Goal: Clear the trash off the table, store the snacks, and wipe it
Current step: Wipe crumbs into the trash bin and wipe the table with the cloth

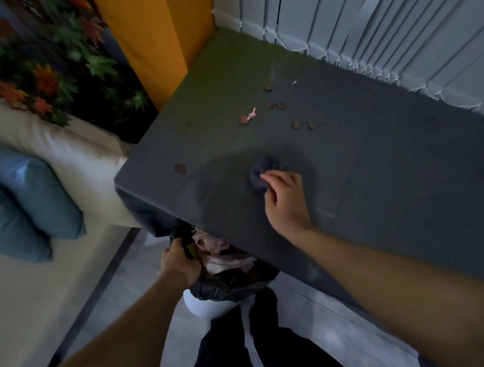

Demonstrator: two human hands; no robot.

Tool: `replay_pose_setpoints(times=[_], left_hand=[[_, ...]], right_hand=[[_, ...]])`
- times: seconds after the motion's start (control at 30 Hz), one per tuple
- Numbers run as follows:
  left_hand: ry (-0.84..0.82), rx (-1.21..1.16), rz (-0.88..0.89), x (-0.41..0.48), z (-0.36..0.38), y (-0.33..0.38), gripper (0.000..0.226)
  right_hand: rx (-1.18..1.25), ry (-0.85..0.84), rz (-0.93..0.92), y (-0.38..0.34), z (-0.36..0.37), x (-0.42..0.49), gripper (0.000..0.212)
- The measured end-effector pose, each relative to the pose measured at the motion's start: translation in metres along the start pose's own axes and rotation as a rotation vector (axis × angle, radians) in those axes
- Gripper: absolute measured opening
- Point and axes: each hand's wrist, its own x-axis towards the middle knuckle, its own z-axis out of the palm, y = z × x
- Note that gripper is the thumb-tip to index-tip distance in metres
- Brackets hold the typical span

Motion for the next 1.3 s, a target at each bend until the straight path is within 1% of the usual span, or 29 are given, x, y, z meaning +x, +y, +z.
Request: replay_pose_setpoints(times=[0.03, 0.07, 0.1, 0.13, 0.2, 0.23, 0.27, 0.3, 0.37, 0.4, 0.43, 0.5, 0.63, 0.67, 0.7, 0.77, 0.8, 0.83, 0.87, 0.97, 1.0, 1.03, 1.07, 1.1, 1.17, 1.2, 1.23, 1.27, 1.3], left_hand=[[0.005, 0.008, 0.004, 0.0, -0.001, 0.001, 0.073], [0.008, 0.012, 0.007, 0.001, -0.001, 0.002, 0.072], [0.008, 0.012, 0.007, 0.001, -0.002, 0.003, 0.071], [0.004, 0.01, 0.005, 0.002, -0.002, 0.003, 0.071], [-0.003, 0.007, 0.001, 0.003, -0.002, 0.005, 0.071], [-0.004, 0.007, 0.001, 0.003, -0.003, 0.005, 0.07], [-0.005, 0.011, -0.001, 0.004, -0.002, 0.006, 0.07], [-0.007, 0.015, -0.002, 0.004, -0.002, 0.007, 0.071], [-0.014, 0.024, -0.01, 0.006, -0.002, 0.008, 0.071], [-0.018, 0.022, -0.014, 0.007, -0.002, 0.009, 0.071], [-0.021, 0.016, -0.018, 0.007, -0.002, 0.009, 0.071], [-0.019, 0.004, -0.021, 0.009, -0.003, 0.011, 0.07], [-0.031, 0.004, -0.032, 0.011, -0.001, 0.013, 0.068], [-0.033, 0.003, -0.035, 0.012, -0.001, 0.014, 0.067], [-0.032, 0.005, -0.034, 0.012, 0.0, 0.015, 0.067], [-0.031, 0.019, -0.03, 0.013, 0.0, 0.016, 0.066], [-0.029, 0.031, -0.026, 0.014, 0.0, 0.017, 0.064], [-0.026, 0.045, -0.021, 0.015, 0.0, 0.017, 0.063], [-0.026, 0.054, -0.017, 0.015, 0.0, 0.018, 0.062], [-0.035, 0.059, -0.017, 0.017, 0.0, 0.019, 0.063], [-0.039, 0.058, -0.018, 0.017, 0.0, 0.02, 0.064], [-0.041, 0.053, -0.02, 0.018, -0.001, 0.02, 0.064], [-0.042, 0.044, -0.021, 0.018, -0.001, 0.02, 0.064], [-0.04, 0.038, -0.02, 0.018, -0.002, 0.02, 0.064], [-0.04, 0.037, -0.016, 0.019, -0.003, 0.019, 0.064], [-0.042, 0.038, -0.017, 0.02, -0.003, 0.019, 0.065], [-0.044, 0.037, -0.02, 0.02, -0.003, 0.019, 0.064], [-0.045, 0.033, -0.024, 0.02, -0.003, 0.02, 0.063], [-0.043, 0.027, -0.027, 0.021, -0.003, 0.021, 0.062]], right_hand=[[-0.033, -0.015, 0.075, 0.0, 0.001, 0.003, 0.037], [-0.051, -0.052, 0.08, -0.002, 0.002, 0.003, 0.037], [-0.044, -0.095, 0.016, -0.004, 0.004, 0.0, 0.035], [-0.018, -0.148, -0.101, -0.007, 0.005, -0.004, 0.031], [0.024, -0.304, -0.388, -0.012, 0.003, -0.015, 0.029], [0.022, -0.358, -0.483, -0.012, 0.003, -0.018, 0.029], [0.01, -0.351, -0.513, -0.009, 0.002, -0.016, 0.031], [0.001, -0.288, -0.456, -0.006, 0.002, -0.011, 0.033], [-0.029, -0.123, -0.18, 0.002, 0.0, 0.0, 0.039], [-0.063, -0.102, -0.072, 0.005, 0.0, 0.005, 0.041], [-0.094, -0.118, -0.033, 0.005, 0.0, 0.008, 0.043], [-0.11, -0.185, -0.096, 0.003, 0.002, 0.006, 0.045], [-0.045, -0.394, -0.424, 0.002, 0.002, -0.004, 0.041], [-0.05, -0.386, -0.454, 0.005, 0.001, -0.002, 0.041], [-0.055, -0.33, -0.414, 0.007, 0.0, 0.001, 0.041], [-0.072, -0.139, -0.17, 0.012, -0.002, 0.011, 0.042], [-0.093, -0.082, -0.054, 0.013, -0.002, 0.015, 0.042], [-0.112, -0.076, -0.011, 0.013, -0.001, 0.018, 0.041], [-0.118, -0.108, -0.046, 0.012, 0.0, 0.02, 0.039], [-0.024, -0.265, -0.289, 0.009, -0.001, 0.013, 0.036], [0.005, -0.296, -0.337, 0.009, -0.003, 0.013, 0.035], [0.024, -0.284, -0.347, 0.012, -0.005, 0.016, 0.032], [0.035, -0.229, -0.317, 0.015, -0.008, 0.022, 0.03], [0.041, -0.142, -0.247, 0.02, -0.011, 0.03, 0.028], [0.014, 0.047, -0.062, 0.033, -0.021, 0.05, 0.026], [-0.018, 0.097, 0.013, 0.04, -0.025, 0.059, 0.026], [-0.053, 0.099, 0.069, 0.045, -0.028, 0.066, 0.029], [-0.082, 0.068, 0.097, 0.049, -0.03, 0.069, 0.032], [-0.104, 0.032, 0.091, 0.05, -0.03, 0.069, 0.034]])
